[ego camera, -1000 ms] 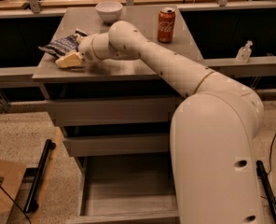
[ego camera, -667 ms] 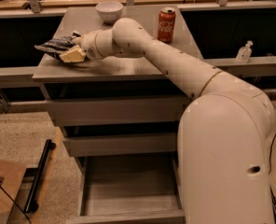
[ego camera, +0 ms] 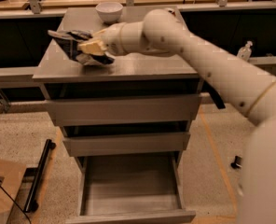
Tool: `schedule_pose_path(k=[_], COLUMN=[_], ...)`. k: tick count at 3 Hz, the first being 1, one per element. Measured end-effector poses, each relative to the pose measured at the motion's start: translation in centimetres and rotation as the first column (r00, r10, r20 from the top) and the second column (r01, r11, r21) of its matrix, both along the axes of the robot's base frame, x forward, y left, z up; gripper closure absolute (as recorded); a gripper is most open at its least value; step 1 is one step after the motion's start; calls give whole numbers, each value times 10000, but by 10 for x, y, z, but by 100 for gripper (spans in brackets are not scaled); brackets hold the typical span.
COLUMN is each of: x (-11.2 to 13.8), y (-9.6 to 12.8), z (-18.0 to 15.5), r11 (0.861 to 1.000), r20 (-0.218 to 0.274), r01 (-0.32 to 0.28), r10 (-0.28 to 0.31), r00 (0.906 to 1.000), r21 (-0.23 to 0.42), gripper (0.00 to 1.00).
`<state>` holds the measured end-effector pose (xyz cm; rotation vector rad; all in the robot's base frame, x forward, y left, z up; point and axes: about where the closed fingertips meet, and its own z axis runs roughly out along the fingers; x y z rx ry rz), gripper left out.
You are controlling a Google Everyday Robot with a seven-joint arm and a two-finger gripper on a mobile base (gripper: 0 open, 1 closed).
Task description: Place blue chip bag into bottom drawer
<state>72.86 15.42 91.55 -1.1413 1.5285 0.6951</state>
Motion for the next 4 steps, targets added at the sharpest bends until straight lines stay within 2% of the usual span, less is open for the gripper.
schedule_pose_path(k=[1, 2, 3, 4], x=[-58, -164, -237, -253], y=[-62, -122, -179, -189], z=[32, 49, 10, 1], r11=[9968, 9800, 9610, 9590], r20=[-235, -1379, -3100, -3382], r01=[803, 1970, 2557, 2521], r10=[-804, -1990, -2762, -2817], r00=[9965, 9702, 9097, 8979], r21=[-40, -286, -1058, -1293], gripper=[100, 100, 100, 100])
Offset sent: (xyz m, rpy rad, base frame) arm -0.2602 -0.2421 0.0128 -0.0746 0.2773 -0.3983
